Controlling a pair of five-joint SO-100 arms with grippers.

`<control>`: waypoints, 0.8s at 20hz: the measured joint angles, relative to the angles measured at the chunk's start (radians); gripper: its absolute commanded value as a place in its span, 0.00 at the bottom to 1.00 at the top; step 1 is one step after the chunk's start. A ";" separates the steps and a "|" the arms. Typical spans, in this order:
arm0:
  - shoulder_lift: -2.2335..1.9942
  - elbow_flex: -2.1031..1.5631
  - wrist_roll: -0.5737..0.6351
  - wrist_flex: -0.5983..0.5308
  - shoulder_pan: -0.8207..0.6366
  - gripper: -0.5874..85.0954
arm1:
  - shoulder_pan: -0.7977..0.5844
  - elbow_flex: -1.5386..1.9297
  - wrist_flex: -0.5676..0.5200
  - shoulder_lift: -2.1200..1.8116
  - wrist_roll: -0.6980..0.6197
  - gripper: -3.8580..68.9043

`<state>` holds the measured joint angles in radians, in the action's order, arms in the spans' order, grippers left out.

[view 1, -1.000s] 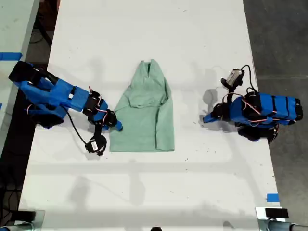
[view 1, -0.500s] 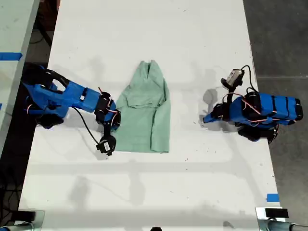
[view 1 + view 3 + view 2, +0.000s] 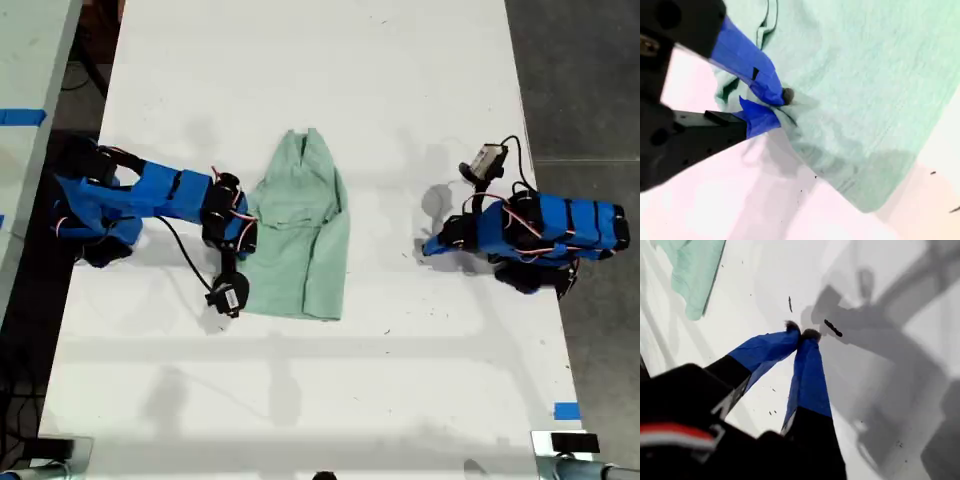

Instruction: Fold t shirt

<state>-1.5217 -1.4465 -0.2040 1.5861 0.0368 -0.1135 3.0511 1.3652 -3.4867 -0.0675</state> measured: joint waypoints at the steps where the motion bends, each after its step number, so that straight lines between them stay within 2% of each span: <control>1: 0.028 0.066 0.014 -0.002 0.000 0.01 | 0.000 0.000 0.000 0.000 0.000 0.08; 6: 0.333 0.420 0.109 -0.005 -0.003 0.01 | 0.000 0.000 0.000 0.000 0.000 0.08; 12: 0.383 0.463 0.183 -0.137 -0.032 0.01 | 0.000 0.000 0.000 0.000 0.000 0.08; 13: 0.383 0.463 0.202 -0.164 -0.037 0.05 | 0.000 0.000 0.000 0.000 0.000 0.08; 15: 0.393 0.463 0.238 -0.210 -0.048 0.26 | 0.000 0.000 0.000 0.000 0.000 0.08; 16: 0.416 0.468 0.258 -0.236 -0.055 0.29 | 0.000 0.000 0.000 0.000 0.000 0.08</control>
<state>-1.1060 -0.9787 0.0537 1.3499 -0.0184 -0.1135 3.0511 1.3652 -3.4867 -0.0675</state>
